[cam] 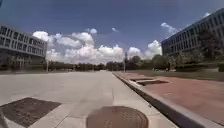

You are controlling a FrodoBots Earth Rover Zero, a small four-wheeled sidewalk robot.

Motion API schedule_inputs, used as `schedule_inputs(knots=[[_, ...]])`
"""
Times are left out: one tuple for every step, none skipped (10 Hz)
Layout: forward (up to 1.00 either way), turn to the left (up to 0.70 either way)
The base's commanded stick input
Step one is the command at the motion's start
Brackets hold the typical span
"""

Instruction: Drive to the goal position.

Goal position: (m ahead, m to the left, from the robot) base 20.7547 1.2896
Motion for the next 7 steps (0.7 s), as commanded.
schedule_inputs(knots=[[1.0, 0.03], [1.0, 0.0], [1.0, 0.0], [1.0, 0.0], [1.0, 0.0], [1.0, 0.0], [1.0, 0.0]])
